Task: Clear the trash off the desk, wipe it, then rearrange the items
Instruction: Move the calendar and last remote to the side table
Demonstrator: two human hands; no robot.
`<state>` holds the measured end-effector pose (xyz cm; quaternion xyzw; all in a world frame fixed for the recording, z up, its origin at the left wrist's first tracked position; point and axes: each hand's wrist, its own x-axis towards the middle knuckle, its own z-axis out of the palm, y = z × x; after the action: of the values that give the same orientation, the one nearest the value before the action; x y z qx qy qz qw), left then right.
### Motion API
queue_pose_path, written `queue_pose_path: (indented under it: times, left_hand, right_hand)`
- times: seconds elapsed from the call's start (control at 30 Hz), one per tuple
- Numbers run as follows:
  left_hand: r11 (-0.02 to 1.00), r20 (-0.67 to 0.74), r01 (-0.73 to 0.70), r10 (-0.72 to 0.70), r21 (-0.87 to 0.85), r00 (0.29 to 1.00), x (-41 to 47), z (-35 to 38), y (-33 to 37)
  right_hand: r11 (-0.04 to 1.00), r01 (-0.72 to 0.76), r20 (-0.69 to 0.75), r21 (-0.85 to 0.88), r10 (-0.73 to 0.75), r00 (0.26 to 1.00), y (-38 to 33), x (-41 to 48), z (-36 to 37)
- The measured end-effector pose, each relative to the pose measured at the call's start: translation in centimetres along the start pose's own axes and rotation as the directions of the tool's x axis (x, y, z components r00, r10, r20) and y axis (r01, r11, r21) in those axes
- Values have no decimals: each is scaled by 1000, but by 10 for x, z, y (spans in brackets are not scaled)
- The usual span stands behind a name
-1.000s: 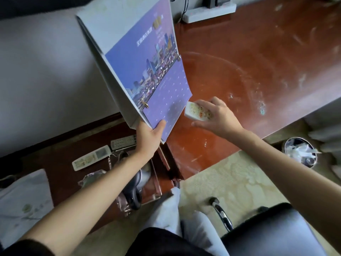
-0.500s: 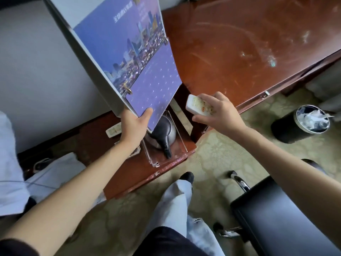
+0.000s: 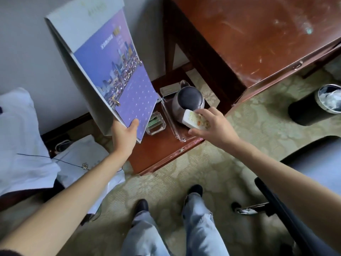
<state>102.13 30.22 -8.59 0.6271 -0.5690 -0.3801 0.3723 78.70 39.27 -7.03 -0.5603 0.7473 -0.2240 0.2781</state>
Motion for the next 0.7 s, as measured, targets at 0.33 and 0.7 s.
queue_pose_path:
  times: [0.33,0.7]
  left_hand:
    - [998,-1,58,-58,-29,998,20,-25,-145]
    - [997,-13,62,-62,-44,998,23,35,-231]
  right_hand:
    - [999,-8,107,46,3,994,-1,11,160]
    - [989,148,232,-19,-139,963,54,63,267]
